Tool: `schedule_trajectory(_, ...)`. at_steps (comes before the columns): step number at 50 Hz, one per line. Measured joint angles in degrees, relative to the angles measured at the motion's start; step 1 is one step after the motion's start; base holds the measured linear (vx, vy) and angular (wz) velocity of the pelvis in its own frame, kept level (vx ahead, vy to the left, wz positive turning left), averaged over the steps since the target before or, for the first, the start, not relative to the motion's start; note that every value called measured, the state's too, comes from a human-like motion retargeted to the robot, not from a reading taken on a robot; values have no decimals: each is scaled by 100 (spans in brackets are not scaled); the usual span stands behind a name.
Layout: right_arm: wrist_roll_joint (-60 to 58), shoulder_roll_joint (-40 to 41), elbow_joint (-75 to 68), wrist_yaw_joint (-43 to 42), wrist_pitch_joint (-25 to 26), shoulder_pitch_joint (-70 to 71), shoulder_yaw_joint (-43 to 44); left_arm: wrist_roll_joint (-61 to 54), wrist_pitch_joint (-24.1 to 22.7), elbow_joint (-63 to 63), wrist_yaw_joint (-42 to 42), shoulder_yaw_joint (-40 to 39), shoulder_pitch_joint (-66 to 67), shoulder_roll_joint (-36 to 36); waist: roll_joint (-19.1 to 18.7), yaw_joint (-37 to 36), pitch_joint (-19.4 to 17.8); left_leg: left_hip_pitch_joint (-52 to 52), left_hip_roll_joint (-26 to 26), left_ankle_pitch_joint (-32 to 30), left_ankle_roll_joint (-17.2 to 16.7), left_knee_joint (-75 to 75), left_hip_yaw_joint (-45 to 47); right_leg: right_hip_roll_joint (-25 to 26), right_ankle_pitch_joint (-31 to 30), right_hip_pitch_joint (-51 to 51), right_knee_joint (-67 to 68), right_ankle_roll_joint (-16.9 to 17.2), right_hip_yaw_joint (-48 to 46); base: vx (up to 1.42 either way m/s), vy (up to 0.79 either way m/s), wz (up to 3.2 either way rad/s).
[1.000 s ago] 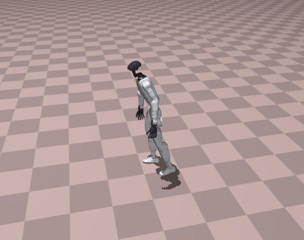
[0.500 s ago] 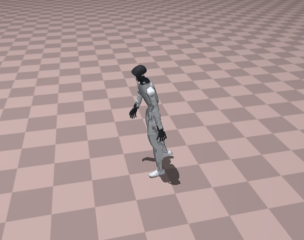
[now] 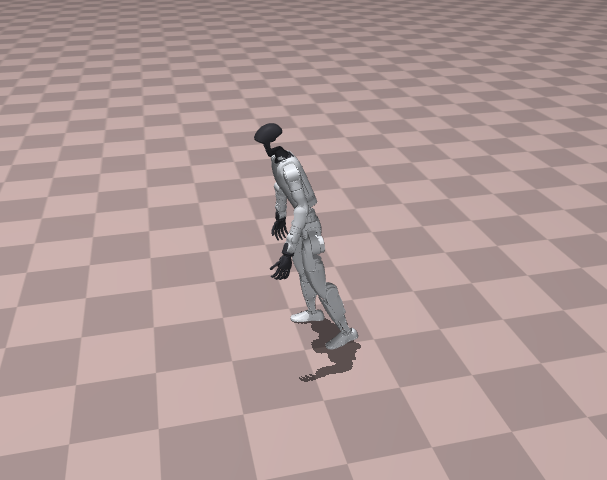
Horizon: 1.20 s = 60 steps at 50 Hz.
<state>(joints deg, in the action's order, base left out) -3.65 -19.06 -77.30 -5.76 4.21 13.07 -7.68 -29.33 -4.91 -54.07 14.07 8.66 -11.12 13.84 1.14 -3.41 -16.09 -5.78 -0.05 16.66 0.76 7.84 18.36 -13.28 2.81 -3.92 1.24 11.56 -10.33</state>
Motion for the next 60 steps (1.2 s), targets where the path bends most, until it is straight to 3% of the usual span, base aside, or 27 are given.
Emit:
schedule_trajectory(5,664,131,672,-497,-383,12,106,2143,563,-2440,-795,-424,1141,-259,-5,-286,8,654,109,-411,-78,-860,128,92,139,218,207,-214,81,51,4,-24)
schedule_trajectory(8,1001,244,1151,-367,-544,13,-187,2513,739,-3553,-1404,-610,1708,-183,95,-475,-29,1076,279,-687,-234,-1270,116,198,214,425,314,-402,173,53,7,-40)
schedule_trajectory(12,1068,329,1644,-209,-611,58,-643,2381,796,-3833,-1571,-887,2469,13,360,-819,-90,1469,601,-985,-404,-1284,278,311,298,743,386,-565,439,56,12,-76)
schedule_trajectory(17,1337,513,1853,-301,-700,42,-890,1474,607,-3607,-1471,-1177,2635,293,734,-1358,-159,947,849,-1205,-510,-1284,511,425,307,962,840,-572,938,57,20,-89)
schedule_trajectory(22,1557,731,1810,-332,-689,-371,-781,2366,814,-3575,-1245,-426,1324,696,935,-1642,-172,477,802,-802,-136,-1182,413,459,348,361,2566,-629,846,48,23,3)
schedule_trajectory(25,1285,735,1680,-291,-635,-641,-768,2852,975,-3347,-1053,-150,105,842,970,-1607,-116,504,744,-604,-11,-967,155,500,645,-42,2822,-650,619,41,16,69)
schedule_trajectory(30,797,680,1179,57,-559,-809,-976,1396,643,-2660,-807,-342,-1941,760,1055,-1053,-48,403,433,-388,-16,-869,-385,604,503,-137,1133,-524,385,40,9,106)
schedule_trajectory(35,642,639,818,113,-574,-703,-1129,414,8,-1555,-66,139,-3512,748,1242,-410,-158,26,-7,-211,2,-749,-720,517,-511,-442,-250,70,597,44,1,72)
schedule_trajectory(38,670,605,850,38,-662,-689,-1097,204,-413,-970,234,469,-3976,871,1155,-154,-161,-284,-47,-155,-11,-723,-748,565,-1193,-710,-577,325,209,50,-10,8)
schedule_trajectory(41,708,611,917,-70,-663,-705,-938,-287,-683,-663,257,574,-4068,964,886,-25,-115,-675,129,-114,-249,-843,-687,782,-1165,-925,-624,344,-318,55,-23,-19)
schedule_trajectory(44,877,554,746,-93,-575,-548,-615,-850,-784,-571,156,523,-3863,888,549,164,-130,-1004,69,-141,-320,-947,-885,684,-1173,-760,-624,344,-536,58,-3,23)
schedule_trajectory(48,1114,359,-86,167,-346,-151,-217,-691,-561,-565,35,580,-2867,528,144,349,-138,-1050,-211,-281,-184,-432,-1093,248,-635,-261,-582,287,-610,57,11,30)
schedule_trajectory(52,555,104,-1021,591,96,450,118,82,30,-595,-601,640,-1315,109,-83,173,-132,-553,-251,18,-182,405,-597,62,-69,-213,7,212,-394,51,-7,-39)
schedule_trajectory(55,192,33,-1227,374,208,843,430,809,354,-1014,-1091,591,-179,-128,-120,-141,-110,-161,-239,229,-121,277,-97,36,245,-312,414,305,-104,48,-5,-74)
schedule_trajectory(60,788,208,-578,-203,-141,1374,493,2161,562,-2663,-1601,506,1041,-363,-169,-661,-150,456,-132,-340,-167,-825,206,318,432,36,235,137,165,46,-3,-65)
